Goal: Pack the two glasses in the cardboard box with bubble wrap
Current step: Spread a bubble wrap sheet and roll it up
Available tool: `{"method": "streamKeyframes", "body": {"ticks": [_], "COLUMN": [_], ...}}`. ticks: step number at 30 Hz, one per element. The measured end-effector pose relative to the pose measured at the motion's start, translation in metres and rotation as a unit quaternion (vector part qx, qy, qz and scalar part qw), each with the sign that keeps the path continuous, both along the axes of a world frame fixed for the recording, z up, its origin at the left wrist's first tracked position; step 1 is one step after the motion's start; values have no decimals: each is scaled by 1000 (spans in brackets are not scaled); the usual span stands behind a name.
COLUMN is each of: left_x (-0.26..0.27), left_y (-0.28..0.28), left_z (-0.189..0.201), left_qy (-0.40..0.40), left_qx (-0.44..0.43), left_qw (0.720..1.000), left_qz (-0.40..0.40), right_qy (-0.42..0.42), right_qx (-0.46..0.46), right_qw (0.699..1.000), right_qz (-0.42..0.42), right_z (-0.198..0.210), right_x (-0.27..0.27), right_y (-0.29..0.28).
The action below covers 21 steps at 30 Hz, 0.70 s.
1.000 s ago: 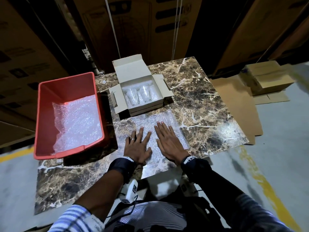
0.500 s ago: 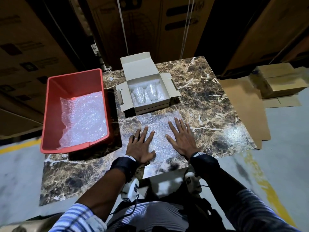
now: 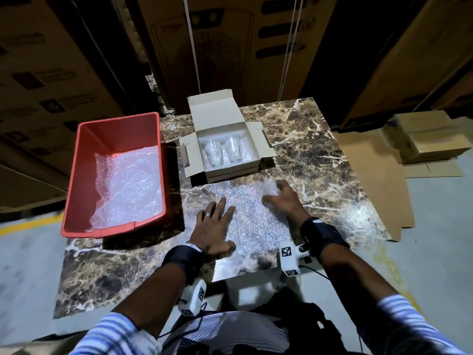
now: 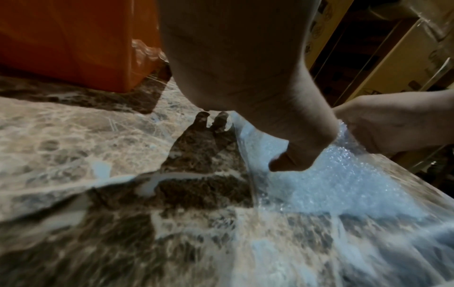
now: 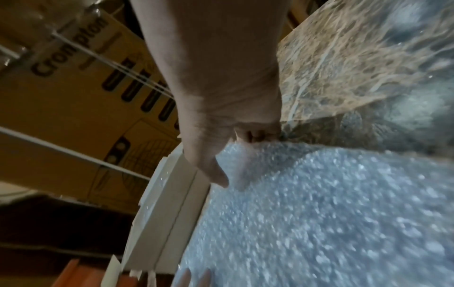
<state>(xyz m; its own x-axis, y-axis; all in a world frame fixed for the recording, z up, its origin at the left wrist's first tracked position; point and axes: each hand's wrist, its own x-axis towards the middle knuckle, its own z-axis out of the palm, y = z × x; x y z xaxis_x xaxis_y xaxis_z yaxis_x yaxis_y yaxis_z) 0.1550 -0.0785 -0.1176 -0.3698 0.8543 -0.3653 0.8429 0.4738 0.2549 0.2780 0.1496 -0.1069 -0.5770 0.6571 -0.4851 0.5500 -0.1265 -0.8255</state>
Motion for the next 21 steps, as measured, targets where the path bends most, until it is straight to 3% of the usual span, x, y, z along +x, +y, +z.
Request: {"method": "streamKeyframes", "body": {"ticks": [5, 10, 15, 19, 21], "left_x": [-5, 12, 33, 52, 59], "left_y": [16, 45, 73, 84, 88], "left_z": [4, 9, 18, 21, 20], "left_qy": [-4, -12, -55, -55, -44], "left_qx": [63, 155, 182, 158, 138], "left_qw": [998, 988, 978, 975, 975], "left_qz": [0, -13, -89, -150, -170], "right_qy": [-1, 13, 14, 18, 2], "right_qx": [4, -6, -76, -119, -122], "right_qw": [1000, 990, 949, 928, 928], "right_qz": [7, -141, -305, -354, -352], "right_z": [8, -6, -25, -35, -69], "right_x": [24, 65, 92, 100, 110], "right_y": [14, 27, 25, 9, 8]}}
